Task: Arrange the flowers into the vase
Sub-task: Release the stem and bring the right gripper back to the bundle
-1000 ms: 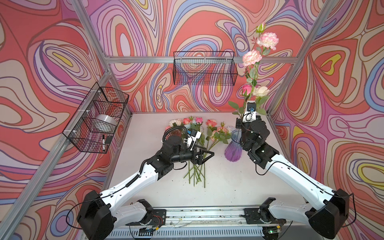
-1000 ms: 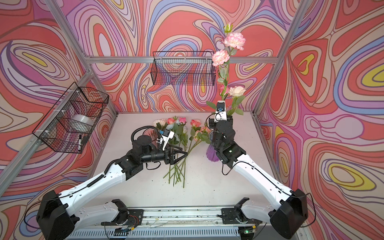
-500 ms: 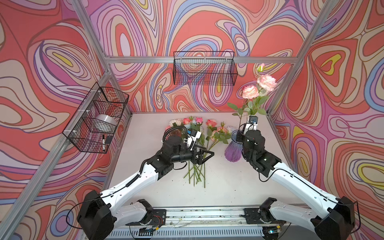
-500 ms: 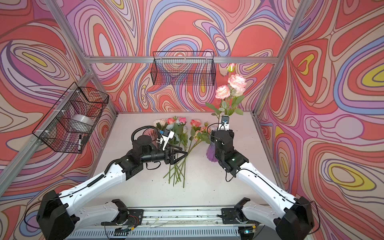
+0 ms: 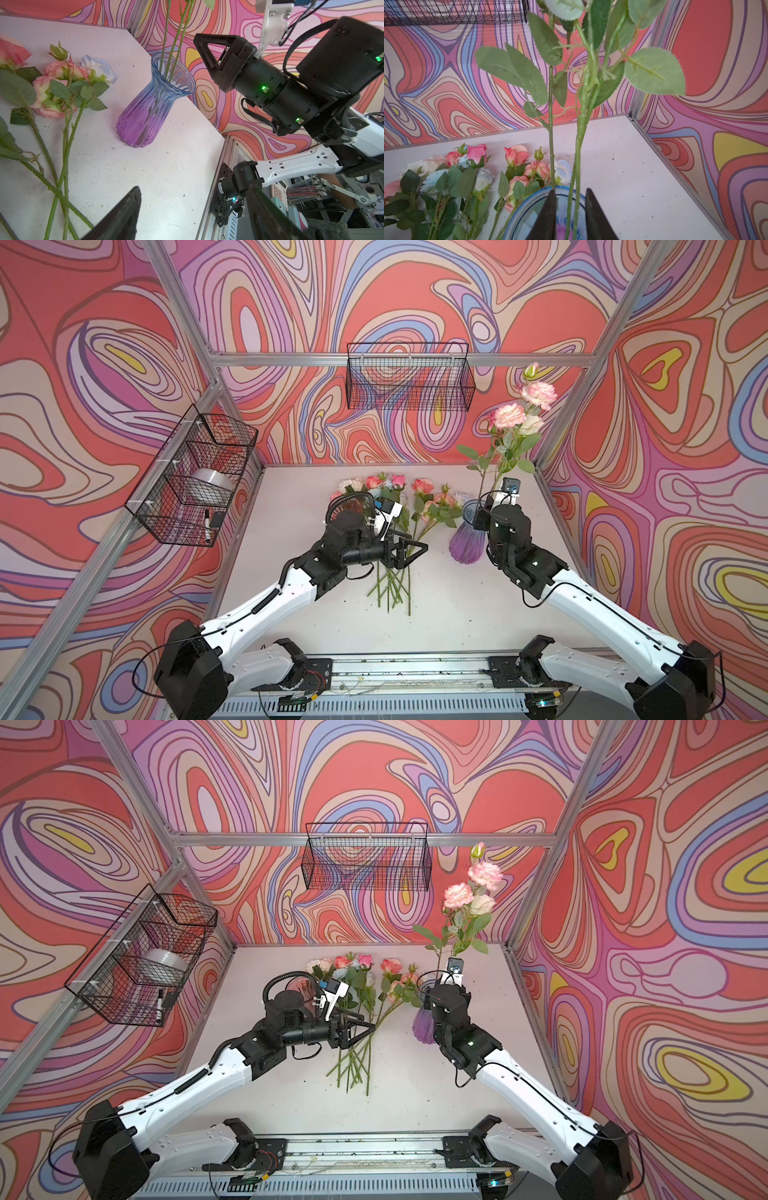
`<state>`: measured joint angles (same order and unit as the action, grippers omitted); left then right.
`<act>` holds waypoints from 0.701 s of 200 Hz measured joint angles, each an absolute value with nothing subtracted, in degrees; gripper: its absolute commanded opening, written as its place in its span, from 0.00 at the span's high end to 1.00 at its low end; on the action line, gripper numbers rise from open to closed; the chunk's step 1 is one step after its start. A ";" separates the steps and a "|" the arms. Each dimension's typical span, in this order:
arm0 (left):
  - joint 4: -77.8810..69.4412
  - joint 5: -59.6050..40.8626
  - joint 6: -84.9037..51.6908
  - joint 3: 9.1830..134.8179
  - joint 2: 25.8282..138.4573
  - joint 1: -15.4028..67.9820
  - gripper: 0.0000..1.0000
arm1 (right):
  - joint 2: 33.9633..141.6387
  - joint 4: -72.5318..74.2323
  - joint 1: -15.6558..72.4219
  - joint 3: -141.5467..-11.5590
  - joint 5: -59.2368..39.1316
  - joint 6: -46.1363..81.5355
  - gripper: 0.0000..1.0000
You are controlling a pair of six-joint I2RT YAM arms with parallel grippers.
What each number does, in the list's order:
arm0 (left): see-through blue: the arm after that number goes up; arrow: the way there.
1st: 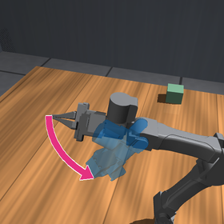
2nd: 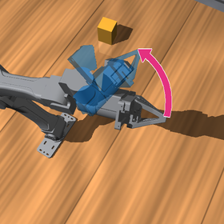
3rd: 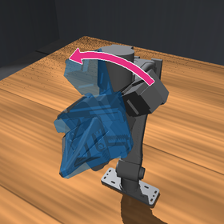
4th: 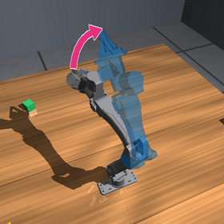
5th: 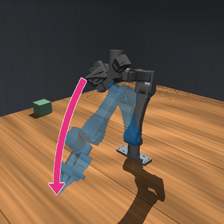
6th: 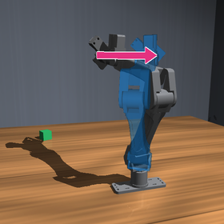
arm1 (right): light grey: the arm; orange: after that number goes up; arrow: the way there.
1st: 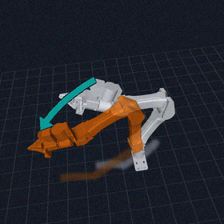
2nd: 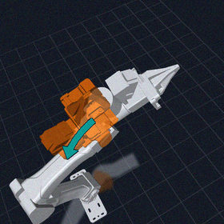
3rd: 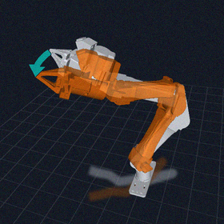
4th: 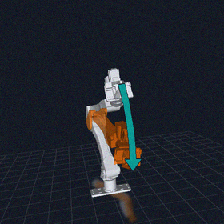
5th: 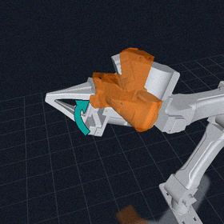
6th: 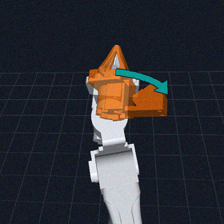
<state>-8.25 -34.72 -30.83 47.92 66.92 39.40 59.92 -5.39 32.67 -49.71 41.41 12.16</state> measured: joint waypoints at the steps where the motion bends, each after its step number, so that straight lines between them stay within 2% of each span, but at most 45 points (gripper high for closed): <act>1: -8.23 -34.68 -30.79 47.92 66.92 39.40 0.20 | 59.79 -5.52 32.67 -49.76 41.41 12.21 0.73; 44: -6.76 -33.06 -29.61 48.03 66.74 39.40 0.20 | 57.63 -9.67 32.67 -53.34 38.96 14.74 0.71; 82: -4.14 -27.03 -27.40 48.01 62.92 39.40 0.20 | 57.19 -13.87 32.67 -60.18 34.48 17.37 0.71; 109: -4.25 -17.34 -26.22 46.98 55.79 39.40 0.20 | 58.41 -16.36 33.23 -64.69 30.37 21.56 0.74; 140: -4.36 -0.19 -25.23 43.22 47.03 39.40 0.20 | 64.42 -17.63 37.87 -65.69 27.22 26.50 0.75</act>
